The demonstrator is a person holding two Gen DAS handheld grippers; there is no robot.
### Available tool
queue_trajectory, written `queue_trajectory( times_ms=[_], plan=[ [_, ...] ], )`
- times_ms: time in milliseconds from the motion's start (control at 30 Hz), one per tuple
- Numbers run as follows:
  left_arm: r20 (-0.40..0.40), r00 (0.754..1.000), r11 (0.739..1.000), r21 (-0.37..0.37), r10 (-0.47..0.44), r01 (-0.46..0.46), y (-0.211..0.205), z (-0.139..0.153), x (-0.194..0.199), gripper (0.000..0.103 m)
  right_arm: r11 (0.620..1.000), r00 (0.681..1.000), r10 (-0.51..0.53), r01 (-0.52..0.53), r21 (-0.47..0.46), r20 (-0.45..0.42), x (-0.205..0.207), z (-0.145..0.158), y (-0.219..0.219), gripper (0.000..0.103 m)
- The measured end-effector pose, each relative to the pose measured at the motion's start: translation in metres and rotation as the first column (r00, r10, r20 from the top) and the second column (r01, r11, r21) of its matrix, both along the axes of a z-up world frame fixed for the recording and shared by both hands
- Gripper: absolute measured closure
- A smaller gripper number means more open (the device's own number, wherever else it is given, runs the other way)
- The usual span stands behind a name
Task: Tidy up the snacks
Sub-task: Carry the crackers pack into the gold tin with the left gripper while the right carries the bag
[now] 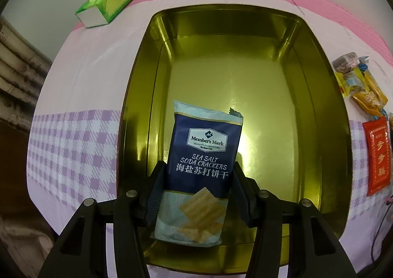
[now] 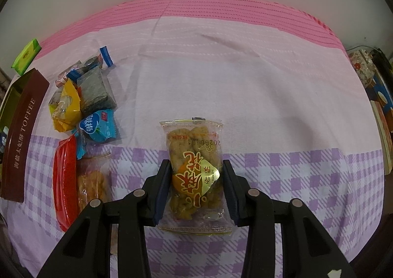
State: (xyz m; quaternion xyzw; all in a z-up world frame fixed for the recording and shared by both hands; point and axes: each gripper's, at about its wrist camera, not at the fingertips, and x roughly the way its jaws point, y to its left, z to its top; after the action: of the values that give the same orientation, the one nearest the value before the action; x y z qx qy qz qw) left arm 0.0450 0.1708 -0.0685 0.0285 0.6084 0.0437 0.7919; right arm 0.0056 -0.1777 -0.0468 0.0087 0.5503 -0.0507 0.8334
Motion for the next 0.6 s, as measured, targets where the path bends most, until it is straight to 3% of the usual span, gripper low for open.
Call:
queue_trajectory(
  times_ms=[300,600],
  plan=[
    [0.019,0.999,1.000,-0.013,0.025,-0.025,0.012,0.003,-0.001,0.050,0.999,0.999,-0.039,0.039,-0.010,0.022,-0.006,0.003,0.001,0.066],
    [0.139,0.989,0.996,-0.075,0.051,-0.041,0.027,0.037,-0.016,0.045,0.998,0.994,-0.064,0.065,-0.006,0.094,-0.009,0.042,0.012,0.066]
  ],
)
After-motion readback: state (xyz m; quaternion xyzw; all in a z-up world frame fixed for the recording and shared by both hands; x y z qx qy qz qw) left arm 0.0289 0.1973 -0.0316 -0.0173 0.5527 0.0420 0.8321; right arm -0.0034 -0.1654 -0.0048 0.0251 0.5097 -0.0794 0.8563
